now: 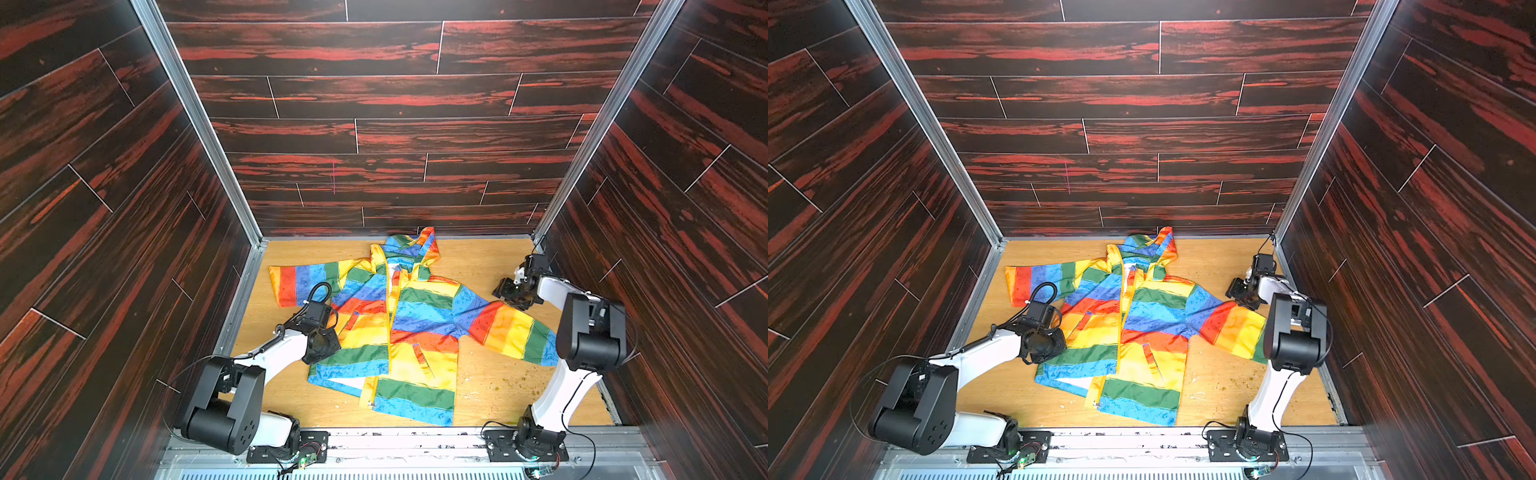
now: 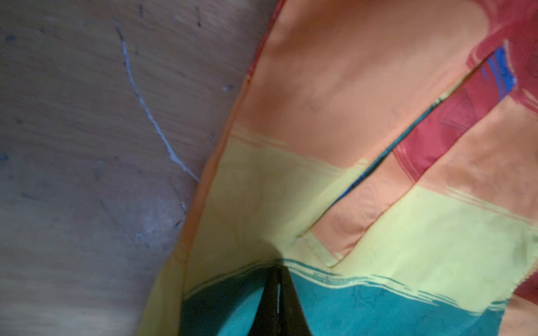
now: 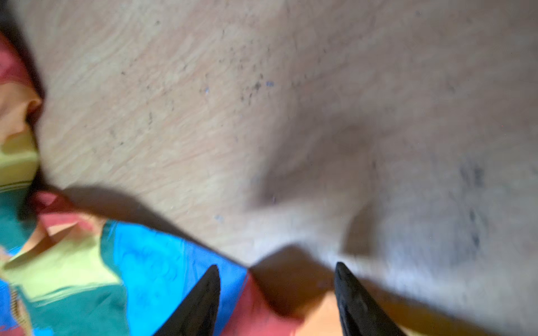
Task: Unzip the jacket
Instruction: Smooth out the jacket at the center of the board.
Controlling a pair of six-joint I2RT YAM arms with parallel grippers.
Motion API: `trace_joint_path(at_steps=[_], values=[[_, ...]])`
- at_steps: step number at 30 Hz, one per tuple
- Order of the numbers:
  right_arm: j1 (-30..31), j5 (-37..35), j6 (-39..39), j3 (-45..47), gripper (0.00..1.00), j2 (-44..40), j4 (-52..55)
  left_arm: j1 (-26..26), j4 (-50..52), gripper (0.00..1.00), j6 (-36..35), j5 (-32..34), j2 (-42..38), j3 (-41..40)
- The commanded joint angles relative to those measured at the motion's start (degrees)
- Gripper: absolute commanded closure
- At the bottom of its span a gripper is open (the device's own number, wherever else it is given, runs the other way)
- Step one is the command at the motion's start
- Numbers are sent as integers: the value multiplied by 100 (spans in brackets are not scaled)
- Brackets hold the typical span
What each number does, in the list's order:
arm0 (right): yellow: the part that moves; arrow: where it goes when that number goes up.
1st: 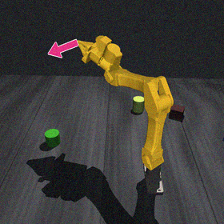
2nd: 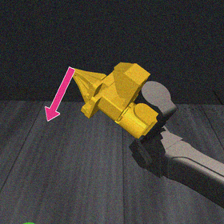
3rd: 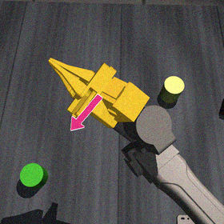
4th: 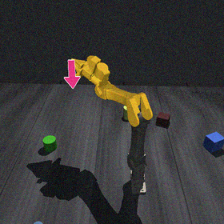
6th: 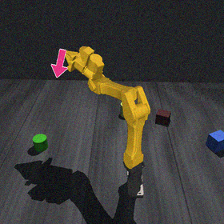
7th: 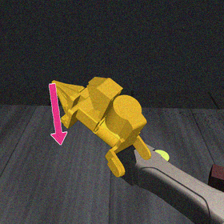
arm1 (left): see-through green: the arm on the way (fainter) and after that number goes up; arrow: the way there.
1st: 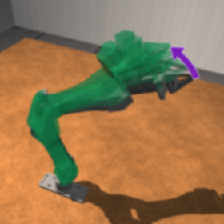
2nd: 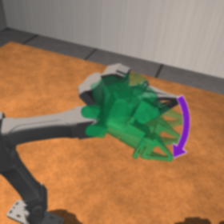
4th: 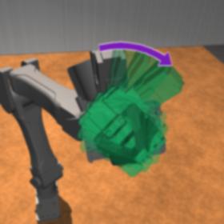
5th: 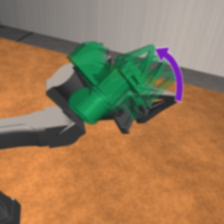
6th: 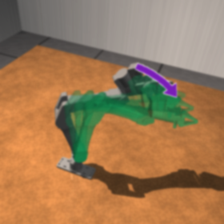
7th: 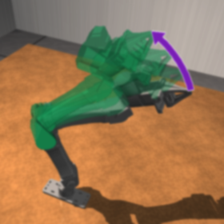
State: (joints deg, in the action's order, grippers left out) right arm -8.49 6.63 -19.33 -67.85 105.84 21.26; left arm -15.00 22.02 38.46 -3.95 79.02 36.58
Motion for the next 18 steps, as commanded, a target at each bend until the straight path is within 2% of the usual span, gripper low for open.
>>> trace_joint_path(at_steps=[1,5,8,12,15,18], values=[[-293,284,-324,641,39,-878,115,-84,188,83,67,180,-531,30],[-905,1021,-648,1442,44,-929,-326,-117,516,55,-29,375,-950,211],[-1506,1388,-844,1840,47,-831,-646,-130,569,46,-32,430,-1263,218],[-2408,1726,-1160,2305,51,-774,-1045,-135,426,39,41,253,-1513,127],[-2850,2189,-1553,2609,61,-801,-1427,-140,147,37,106,-7,-1601,-41],[-2853,1524,-1724,2704,61,-1106,-1336,-174,22,34,91,-176,-1568,-166]])
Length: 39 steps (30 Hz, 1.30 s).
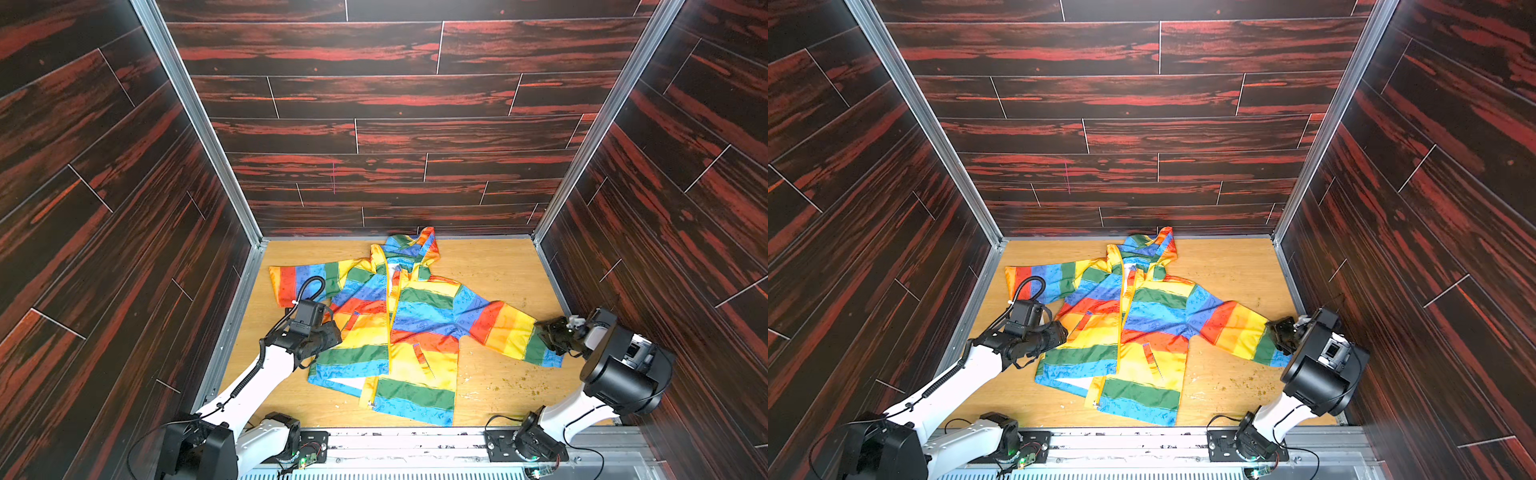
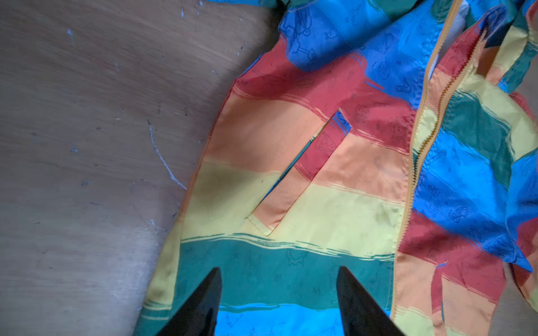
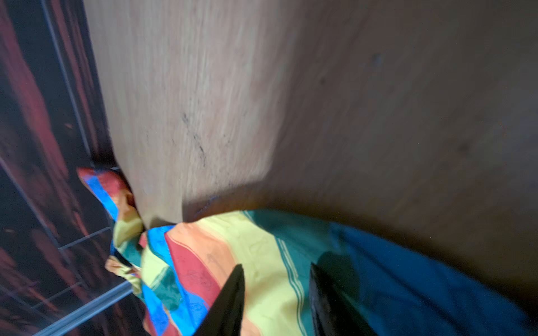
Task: Unzip the jacket
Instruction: Smooth out the jacket at the center of the board.
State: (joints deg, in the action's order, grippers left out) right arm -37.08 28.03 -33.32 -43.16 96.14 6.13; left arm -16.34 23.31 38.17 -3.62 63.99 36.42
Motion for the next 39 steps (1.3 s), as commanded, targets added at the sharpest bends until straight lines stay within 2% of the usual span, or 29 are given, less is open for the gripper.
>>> trace_joint_path(at_steps=[1,3,5,7,9,12,13,16,18,20,23,27,31,37,39], values=[[8,-1051,-253,240,61,-325,302,-53,-71,33,71,-227,-50,-153],[-31,-1553,-95,195,60,-622,547,-88,28,29,-6,-191,-20,-170],[-135,-2000,-77,199,59,-915,702,-119,41,20,-12,-183,-1,-213],[-285,-2490,-15,255,59,-1290,764,-171,46,0,-3,-159,41,-234],[-467,-2801,143,264,61,-1513,806,-255,140,0,-7,-4,83,-215],[-563,-2840,643,167,81,-1751,938,-395,135,0,-54,80,79,-226],[-563,-2668,779,150,85,-1870,964,-454,135,0,-79,81,79,-212],[-338,-1898,957,217,88,-2268,912,-684,147,4,-151,141,128,-126],[111,-1819,1195,146,81,-2349,1129,-874,243,9,-174,198,199,21],[390,-1848,1357,-95,61,-2059,1598,-1029,352,11,-179,269,215,127],[431,-2085,1435,-240,46,-1651,1966,-1125,428,11,-111,265,120,162],[437,-2674,1485,-334,38,-1234,2109,-1176,429,12,-23,218,33,180],[485,-2998,1598,-563,40,-631,2248,-1231,390,13,-3,134,89,239],[548,-3473,1729,-590,50,-246,2231,-1267,376,14,-38,15,204,364],[544,-3594,1714,-602,58,-5,2265,-1275,341,14,-46,-39,239,379]])
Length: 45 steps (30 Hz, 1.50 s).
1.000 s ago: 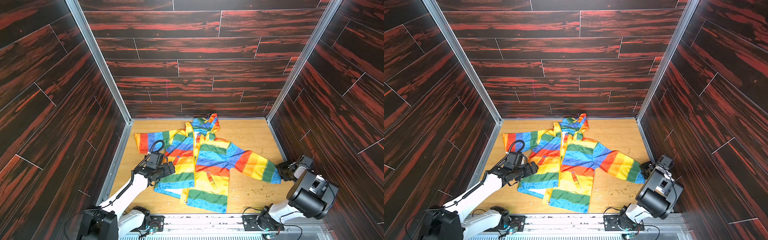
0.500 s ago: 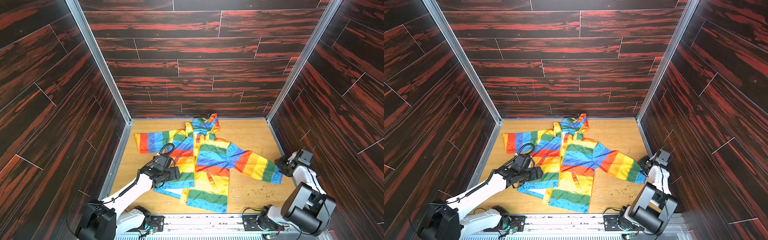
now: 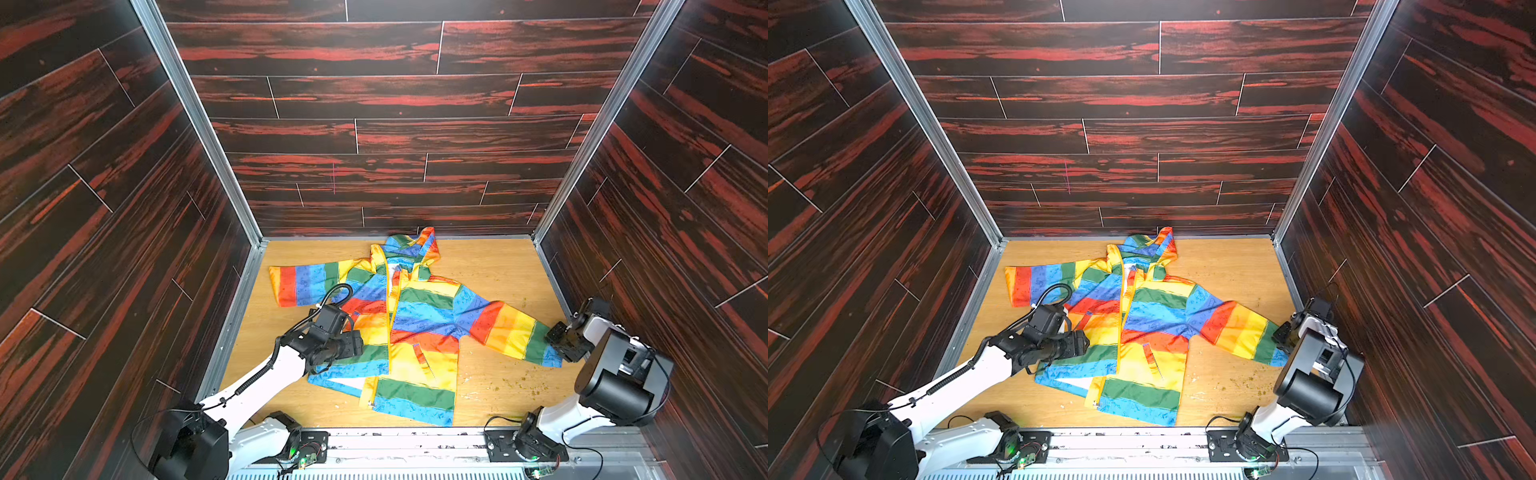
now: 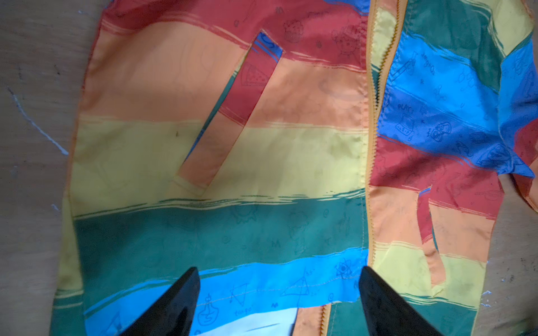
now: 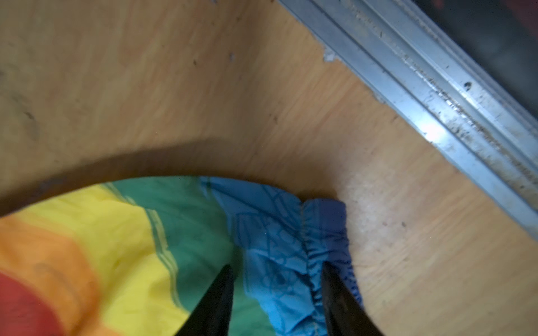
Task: Unzip the jacket
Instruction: Smooth out the jacket at the center of the board.
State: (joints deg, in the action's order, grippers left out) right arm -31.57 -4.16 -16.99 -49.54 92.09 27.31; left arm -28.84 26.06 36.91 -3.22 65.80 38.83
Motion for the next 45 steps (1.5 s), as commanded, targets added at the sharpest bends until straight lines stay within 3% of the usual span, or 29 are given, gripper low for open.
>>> trace_joint_path(at_steps=[1,6,12,18,21,23,25,32,40,45], values=[[-13,-442,76,-23,64,485,202,-25,50,14,80,-103,79,147],[-352,-755,-13,4,90,354,175,-34,1,19,121,-234,173,147],[-1123,-841,-208,180,99,-24,130,-43,-89,21,146,-284,135,30],[-1274,-1171,-258,392,95,-698,65,-68,-9,21,37,-283,82,12],[-959,-575,-250,532,76,-1260,-163,-151,99,19,-56,-210,73,63],[-449,-225,-204,443,62,-1609,-140,-230,140,17,-69,-188,82,80],[55,125,-221,206,54,-1861,83,-346,197,16,-69,-145,73,105],[2615,1071,-790,-549,49,-2452,841,-574,892,18,336,585,-401,-61],[6381,202,-2258,-650,46,-1807,907,-570,1509,18,1018,1512,-558,-332],[7852,-75,-2936,-728,45,-983,495,-528,1716,20,1215,1815,-490,-370]])
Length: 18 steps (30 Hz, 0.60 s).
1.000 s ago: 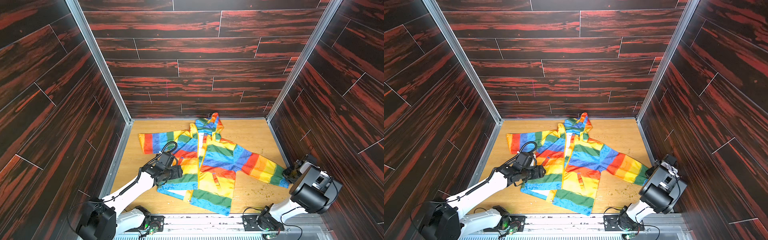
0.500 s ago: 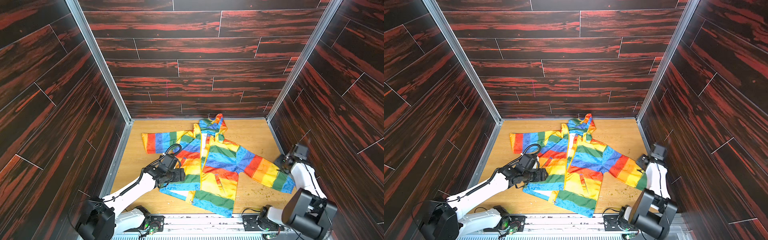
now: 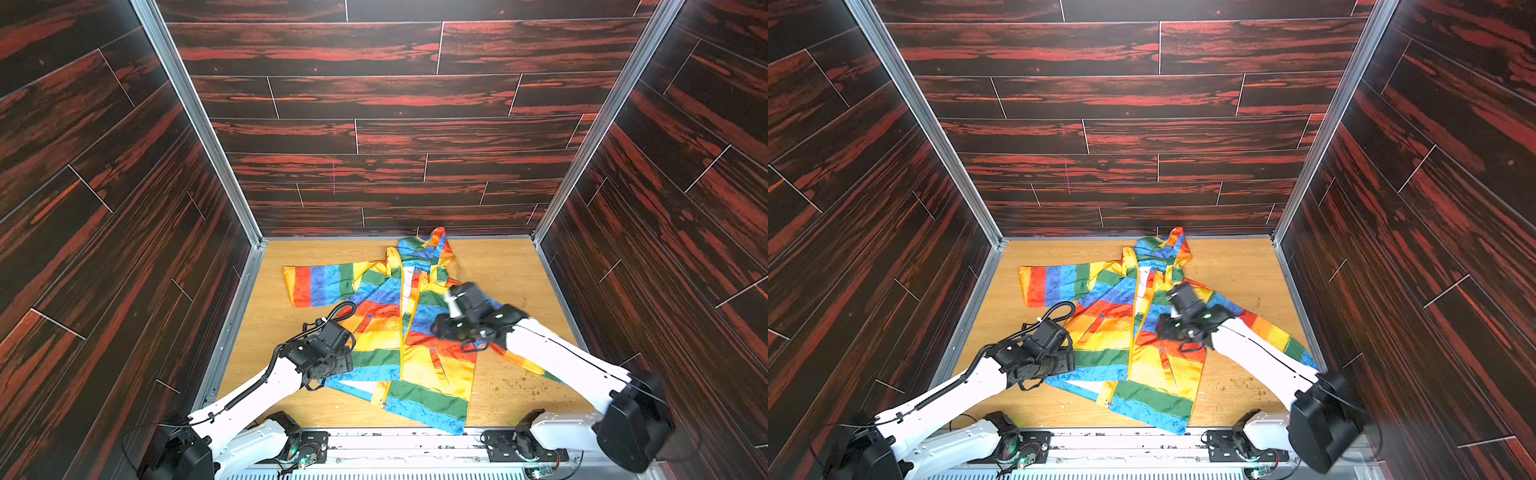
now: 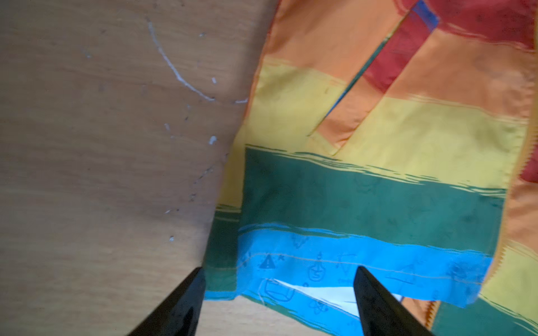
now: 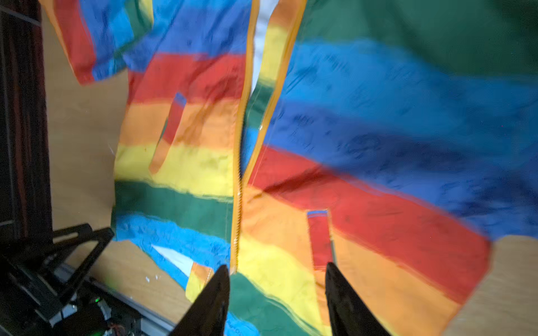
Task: Unzip the jacket
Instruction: Smooth out the jacket at the center of the board.
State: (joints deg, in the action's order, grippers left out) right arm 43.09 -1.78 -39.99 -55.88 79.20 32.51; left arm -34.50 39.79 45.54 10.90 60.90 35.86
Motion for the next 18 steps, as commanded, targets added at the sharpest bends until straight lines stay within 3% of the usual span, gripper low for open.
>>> trace_joint_path(at_steps=[1,7,18], values=[[554,-199,-705,-120,46,546,-132,65,279,22,391,366,-27,-122],[1191,-127,-993,-336,45,1423,-460,354,-98,26,500,-25,-225,-440],[1359,-73,-1187,-799,45,2431,-534,997,-402,30,246,-632,-630,-729]])
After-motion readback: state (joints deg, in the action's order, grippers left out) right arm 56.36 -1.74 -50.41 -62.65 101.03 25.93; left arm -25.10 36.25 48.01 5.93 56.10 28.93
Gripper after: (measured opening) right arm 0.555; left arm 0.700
